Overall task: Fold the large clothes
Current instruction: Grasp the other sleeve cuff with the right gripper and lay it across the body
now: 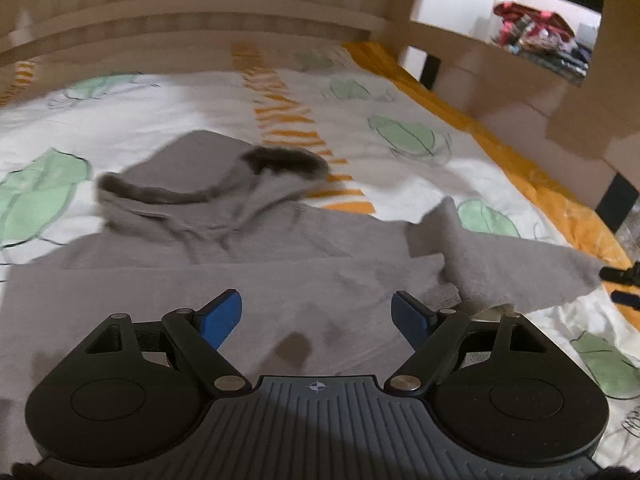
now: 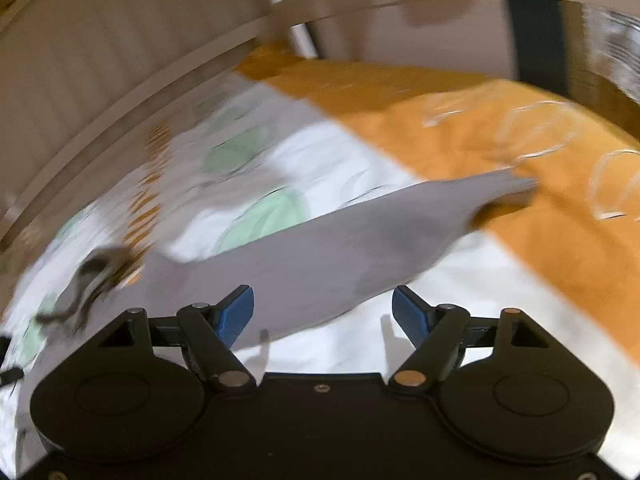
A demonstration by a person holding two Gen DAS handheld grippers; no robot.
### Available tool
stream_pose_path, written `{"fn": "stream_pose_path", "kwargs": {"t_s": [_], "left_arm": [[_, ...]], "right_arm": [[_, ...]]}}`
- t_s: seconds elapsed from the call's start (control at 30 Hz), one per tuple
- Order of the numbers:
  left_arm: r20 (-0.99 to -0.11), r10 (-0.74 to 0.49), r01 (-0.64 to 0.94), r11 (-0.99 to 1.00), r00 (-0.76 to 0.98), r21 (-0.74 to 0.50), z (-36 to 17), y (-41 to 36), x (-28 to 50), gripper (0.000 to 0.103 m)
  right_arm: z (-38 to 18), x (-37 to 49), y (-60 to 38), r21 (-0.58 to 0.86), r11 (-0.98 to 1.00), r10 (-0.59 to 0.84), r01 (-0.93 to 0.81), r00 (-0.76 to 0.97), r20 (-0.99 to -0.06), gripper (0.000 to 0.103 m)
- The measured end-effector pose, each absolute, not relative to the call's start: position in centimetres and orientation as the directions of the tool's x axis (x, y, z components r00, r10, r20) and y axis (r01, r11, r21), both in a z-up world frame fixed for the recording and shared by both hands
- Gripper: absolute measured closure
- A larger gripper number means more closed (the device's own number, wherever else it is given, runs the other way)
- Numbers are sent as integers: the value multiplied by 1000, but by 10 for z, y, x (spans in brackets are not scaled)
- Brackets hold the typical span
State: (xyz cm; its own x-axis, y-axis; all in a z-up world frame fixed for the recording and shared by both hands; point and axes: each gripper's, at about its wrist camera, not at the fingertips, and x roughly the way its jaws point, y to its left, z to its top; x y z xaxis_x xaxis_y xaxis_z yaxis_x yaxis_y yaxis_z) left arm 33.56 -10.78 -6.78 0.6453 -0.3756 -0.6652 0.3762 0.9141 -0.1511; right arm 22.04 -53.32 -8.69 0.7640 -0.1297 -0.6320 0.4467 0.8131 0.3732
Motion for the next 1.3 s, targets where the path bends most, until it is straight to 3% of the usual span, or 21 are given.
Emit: {"fn": "stream_pose_path", "kwargs": {"t_s": [0.33,0.43,0.47,0.5,0.83,0.97,1.07,1.3], "left_arm": [[-718,-356,368,918,598,-148,-104,-137,356,22],[-721,-355,375,916,595,-142,-106,-140,357,22],[-720,-357,379,915,595,-141,-106,-141,357,22],[-718,-362,382,913,595,-143,-106,-142,358,22],[-697,-398,433,891,596,-138,-111,-179,371,22],[-698,-383,455,886,605,-91,-124,-200,374,21],[-704,-364,474,879,610,-44,-134,-210,377,14],[-707,-423,473,870,567,-141,-114,-176,377,20]], "right_arm": [[-121,240,-609,486,697,-131,528,760,-637,26],[-127,251,-616,518,679,-118,520,775,-621,52],[-126,253,-617,522,679,-115,517,777,-619,81],[-124,255,-617,525,678,-114,515,779,-617,88],[-43,240,-635,523,731,-178,438,862,-474,89],[-28,245,-629,484,771,-168,413,866,-472,88],[-22,251,-615,471,794,-139,384,870,-474,88],[-5,269,-565,396,864,-86,312,866,-493,88]]}}
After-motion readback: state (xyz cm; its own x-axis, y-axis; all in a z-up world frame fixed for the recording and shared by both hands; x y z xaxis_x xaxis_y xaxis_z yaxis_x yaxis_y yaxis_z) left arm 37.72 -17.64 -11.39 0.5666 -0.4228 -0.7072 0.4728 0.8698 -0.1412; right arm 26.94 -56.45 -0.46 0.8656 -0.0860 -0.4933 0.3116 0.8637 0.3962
